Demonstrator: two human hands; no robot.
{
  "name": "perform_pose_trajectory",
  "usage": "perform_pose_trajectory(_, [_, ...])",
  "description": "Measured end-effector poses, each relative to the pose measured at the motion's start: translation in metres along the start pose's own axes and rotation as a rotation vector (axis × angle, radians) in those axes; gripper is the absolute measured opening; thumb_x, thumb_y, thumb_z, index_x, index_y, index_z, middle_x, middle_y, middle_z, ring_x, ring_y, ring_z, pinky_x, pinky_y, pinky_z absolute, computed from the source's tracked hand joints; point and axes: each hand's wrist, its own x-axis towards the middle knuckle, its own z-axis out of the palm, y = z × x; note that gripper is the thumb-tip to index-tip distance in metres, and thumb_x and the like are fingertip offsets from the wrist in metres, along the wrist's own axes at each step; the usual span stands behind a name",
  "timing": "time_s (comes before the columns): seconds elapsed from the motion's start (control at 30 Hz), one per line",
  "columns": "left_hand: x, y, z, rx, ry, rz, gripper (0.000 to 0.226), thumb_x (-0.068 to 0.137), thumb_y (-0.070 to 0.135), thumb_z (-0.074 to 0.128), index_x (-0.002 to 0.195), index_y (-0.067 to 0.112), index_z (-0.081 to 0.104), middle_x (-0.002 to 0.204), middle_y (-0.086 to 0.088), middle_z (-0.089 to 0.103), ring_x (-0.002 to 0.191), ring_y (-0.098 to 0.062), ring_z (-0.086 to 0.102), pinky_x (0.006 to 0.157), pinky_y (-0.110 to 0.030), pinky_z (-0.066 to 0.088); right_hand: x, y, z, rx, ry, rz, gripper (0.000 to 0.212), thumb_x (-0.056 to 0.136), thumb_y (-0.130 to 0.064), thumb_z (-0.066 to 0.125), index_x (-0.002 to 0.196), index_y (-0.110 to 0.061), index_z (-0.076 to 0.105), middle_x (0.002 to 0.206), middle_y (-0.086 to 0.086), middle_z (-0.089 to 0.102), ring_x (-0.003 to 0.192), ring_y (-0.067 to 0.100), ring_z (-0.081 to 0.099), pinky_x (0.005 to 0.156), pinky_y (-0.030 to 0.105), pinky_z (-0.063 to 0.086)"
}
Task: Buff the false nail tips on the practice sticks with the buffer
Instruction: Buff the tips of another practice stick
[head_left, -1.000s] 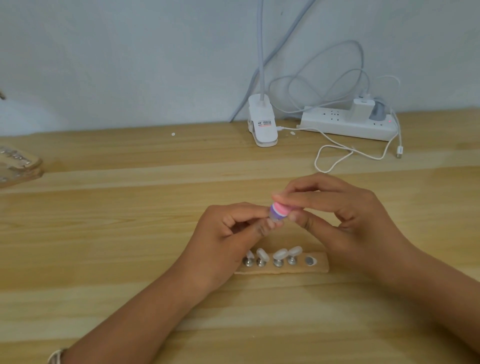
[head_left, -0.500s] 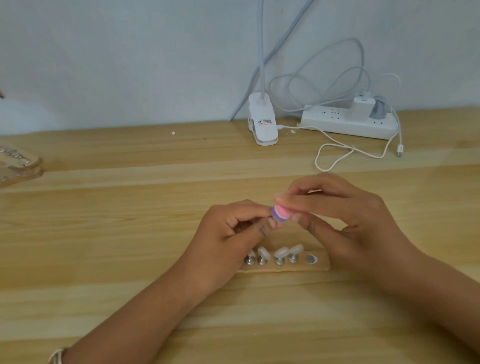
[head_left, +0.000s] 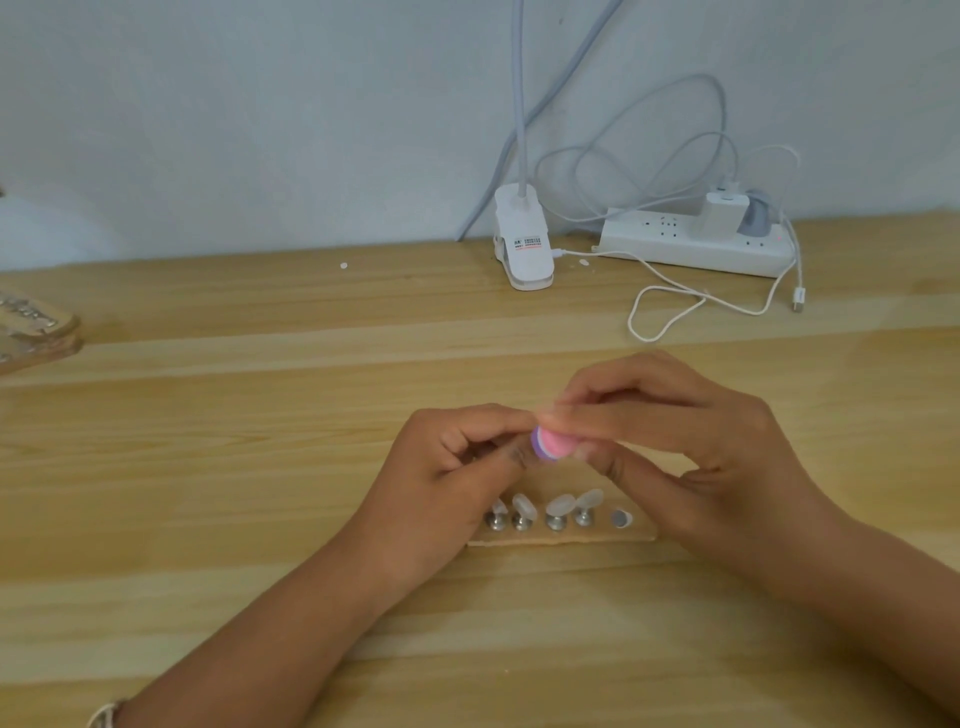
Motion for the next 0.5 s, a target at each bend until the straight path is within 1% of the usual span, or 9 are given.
perform_pose_trajectory(0.07, [0.000, 0.001, 0.001, -0.010, 0.003, 0.005, 0.016, 0.088, 0.014, 0.064, 0.097, 0.011, 0.077, 0.083, 0.002, 0.075, 0.077, -0.009, 0.066, 0.068, -0.018, 0.048, 0.000, 0.000, 0.000, -0.012, -0.014, -0.019, 0.024, 0.091, -0.008, 0.071, 0.114, -0.014, 0.073, 0.109, 0.000, 0.067, 0.100, 0.016, 0.065, 0.088, 0.025, 0.050])
perform_pose_trajectory(0.13, [-0.001, 0.000, 0.000, -0.042, 0.026, 0.000, 0.016, 0.086, 0.014, 0.063, 0.093, 0.009, 0.076, 0.085, 0.002, 0.076, 0.081, -0.006, 0.069, 0.072, -0.014, 0.050, 0.001, 0.006, -0.005, -0.020, 0.022, 0.069, 0.027, 0.089, -0.004, 0.074, 0.113, -0.015, 0.073, 0.108, -0.001, 0.067, 0.100, 0.010, 0.064, 0.089, 0.017, 0.047])
perform_pose_trajectory(0.2, [-0.001, 0.000, 0.001, -0.064, 0.031, 0.003, 0.017, 0.088, 0.012, 0.060, 0.092, 0.006, 0.075, 0.086, 0.000, 0.076, 0.083, -0.007, 0.070, 0.074, -0.012, 0.049, 0.002, 0.008, -0.008, -0.014, 0.093, 0.157, 0.032, 0.084, 0.001, 0.076, 0.112, -0.014, 0.073, 0.105, -0.001, 0.068, 0.096, 0.001, 0.063, 0.084, 0.006, 0.041])
perform_pose_trajectory(0.27, [0.000, 0.000, 0.000, -0.075, 0.026, 0.003, 0.018, 0.090, 0.011, 0.058, 0.095, 0.004, 0.074, 0.089, -0.004, 0.076, 0.084, -0.012, 0.070, 0.074, -0.013, 0.049, 0.002, 0.005, -0.008, -0.012, 0.138, 0.150, 0.031, 0.083, 0.002, 0.077, 0.111, -0.010, 0.073, 0.102, 0.001, 0.068, 0.091, -0.005, 0.060, 0.077, 0.000, 0.038])
perform_pose_trajectory(0.33, [0.000, 0.002, 0.000, -0.055, 0.008, 0.013, 0.019, 0.091, 0.011, 0.057, 0.097, 0.004, 0.073, 0.090, -0.005, 0.076, 0.082, -0.011, 0.070, 0.071, -0.012, 0.049, 0.002, -0.001, -0.004, -0.018, 0.133, 0.075, 0.028, 0.085, -0.002, 0.077, 0.111, -0.012, 0.073, 0.104, 0.001, 0.068, 0.095, -0.003, 0.062, 0.082, 0.004, 0.040])
perform_pose_trajectory(0.4, [-0.001, 0.003, 0.000, -0.006, -0.006, 0.028, 0.018, 0.092, 0.013, 0.058, 0.098, 0.006, 0.074, 0.087, -0.003, 0.075, 0.080, -0.010, 0.069, 0.069, -0.012, 0.048, 0.002, -0.004, -0.001, -0.058, 0.106, -0.017, 0.026, 0.088, -0.005, 0.074, 0.111, -0.016, 0.072, 0.106, 0.001, 0.068, 0.097, 0.010, 0.066, 0.087, 0.017, 0.046])
perform_pose_trajectory(0.43, [-0.002, 0.003, 0.000, 0.012, -0.007, 0.031, 0.018, 0.092, 0.014, 0.058, 0.098, 0.007, 0.074, 0.086, -0.003, 0.076, 0.081, -0.012, 0.070, 0.069, -0.013, 0.049, 0.001, -0.003, 0.001, -0.086, 0.096, -0.051, 0.025, 0.088, -0.004, 0.074, 0.110, -0.014, 0.072, 0.106, 0.002, 0.069, 0.095, 0.017, 0.067, 0.086, 0.023, 0.049])
perform_pose_trajectory(0.47, [-0.002, 0.003, 0.001, 0.020, -0.003, 0.027, 0.018, 0.093, 0.013, 0.058, 0.099, 0.007, 0.074, 0.087, -0.003, 0.076, 0.081, -0.014, 0.071, 0.068, -0.012, 0.049, 0.001, -0.002, 0.001, -0.108, 0.097, -0.059, 0.025, 0.086, -0.002, 0.074, 0.109, -0.012, 0.074, 0.105, 0.004, 0.069, 0.093, 0.020, 0.067, 0.085, 0.027, 0.050])
perform_pose_trajectory(0.5, [-0.003, 0.003, 0.001, 0.015, 0.002, 0.018, 0.018, 0.093, 0.011, 0.058, 0.099, 0.006, 0.074, 0.087, -0.003, 0.076, 0.081, -0.014, 0.071, 0.066, -0.011, 0.048, 0.001, -0.001, 0.001, -0.121, 0.108, -0.044, 0.025, 0.085, -0.002, 0.074, 0.108, -0.012, 0.074, 0.104, 0.005, 0.070, 0.092, 0.019, 0.066, 0.085, 0.029, 0.050])
